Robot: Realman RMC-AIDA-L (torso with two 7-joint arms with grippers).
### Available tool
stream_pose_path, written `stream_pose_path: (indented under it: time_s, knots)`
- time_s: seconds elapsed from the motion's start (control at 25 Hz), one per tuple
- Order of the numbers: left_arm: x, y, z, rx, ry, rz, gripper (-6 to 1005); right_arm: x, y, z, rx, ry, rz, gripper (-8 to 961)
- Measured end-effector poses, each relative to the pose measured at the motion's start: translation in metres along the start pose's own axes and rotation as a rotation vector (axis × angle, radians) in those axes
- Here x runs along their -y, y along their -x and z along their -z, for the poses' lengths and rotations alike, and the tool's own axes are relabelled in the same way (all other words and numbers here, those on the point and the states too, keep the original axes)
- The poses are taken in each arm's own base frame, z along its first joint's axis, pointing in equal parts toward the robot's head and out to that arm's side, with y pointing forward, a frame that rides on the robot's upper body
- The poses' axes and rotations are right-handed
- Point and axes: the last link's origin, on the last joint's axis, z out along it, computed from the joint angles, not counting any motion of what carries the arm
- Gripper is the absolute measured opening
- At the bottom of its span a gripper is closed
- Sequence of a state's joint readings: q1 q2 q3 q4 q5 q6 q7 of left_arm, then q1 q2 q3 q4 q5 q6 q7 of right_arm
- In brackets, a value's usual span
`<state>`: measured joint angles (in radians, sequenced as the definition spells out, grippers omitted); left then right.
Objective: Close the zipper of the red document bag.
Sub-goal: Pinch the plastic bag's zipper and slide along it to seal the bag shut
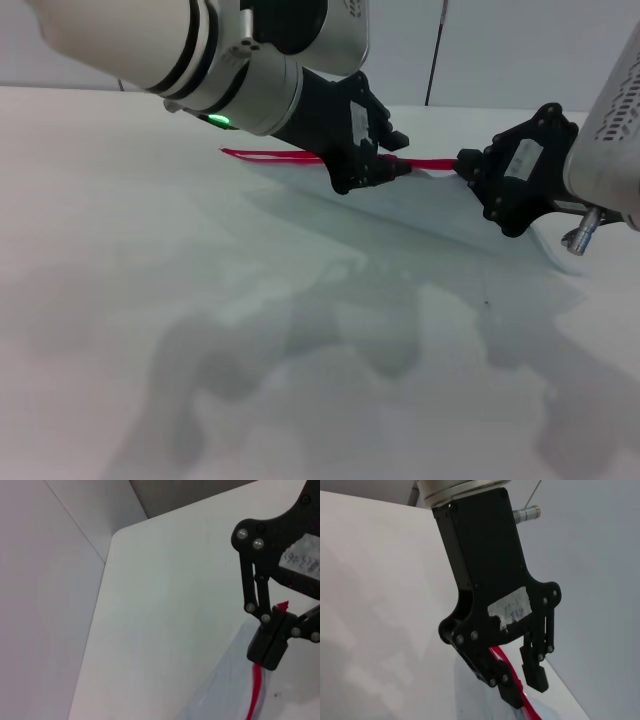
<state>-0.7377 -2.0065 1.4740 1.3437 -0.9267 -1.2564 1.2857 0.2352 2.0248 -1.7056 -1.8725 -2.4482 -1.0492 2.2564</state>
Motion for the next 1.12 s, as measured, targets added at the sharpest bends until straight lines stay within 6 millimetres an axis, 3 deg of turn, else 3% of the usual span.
stream_pose_path:
  time_s: [1.12]
  knots:
    - [0.0039, 0.0037, -0.0027, 0.002, -0.028, 0.002, 109, 0.0019, 0.0003, 0.0001, 0.001, -0.004, -0.001, 14]
